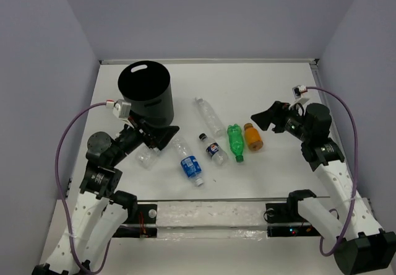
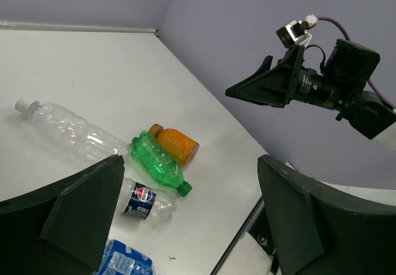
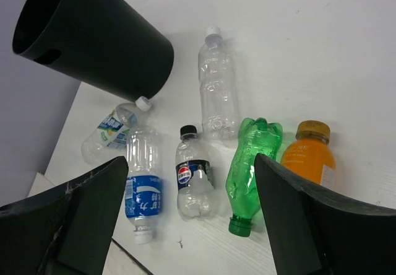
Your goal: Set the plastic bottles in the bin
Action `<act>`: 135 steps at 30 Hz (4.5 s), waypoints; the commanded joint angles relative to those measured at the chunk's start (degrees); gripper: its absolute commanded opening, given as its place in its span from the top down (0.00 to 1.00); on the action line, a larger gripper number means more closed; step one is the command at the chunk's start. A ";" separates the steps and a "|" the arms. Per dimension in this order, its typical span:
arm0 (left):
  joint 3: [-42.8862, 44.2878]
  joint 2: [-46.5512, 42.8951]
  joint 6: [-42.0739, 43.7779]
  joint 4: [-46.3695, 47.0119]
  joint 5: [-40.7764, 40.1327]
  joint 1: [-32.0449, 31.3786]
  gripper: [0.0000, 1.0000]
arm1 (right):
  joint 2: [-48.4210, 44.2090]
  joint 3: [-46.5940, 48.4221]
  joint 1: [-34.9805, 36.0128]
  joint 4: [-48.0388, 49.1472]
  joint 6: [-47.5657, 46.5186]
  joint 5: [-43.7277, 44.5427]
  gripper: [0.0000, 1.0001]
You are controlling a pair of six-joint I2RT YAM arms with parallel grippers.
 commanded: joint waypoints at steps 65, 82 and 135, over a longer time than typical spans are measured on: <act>56.56 91.71 -9.04 -4.89 -43.58 -17.45 0.49 | -7.67 -17.40 4.21 15.04 1.93 -3.93 0.09; 72.12 63.06 10.11 -8.92 -52.70 -12.54 0.51 | -7.50 -17.93 5.26 16.27 2.28 -2.44 0.09; 34.44 25.65 9.77 -4.69 -39.89 -3.99 0.01 | 13.40 -1.67 23.27 2.12 -3.51 30.24 0.20</act>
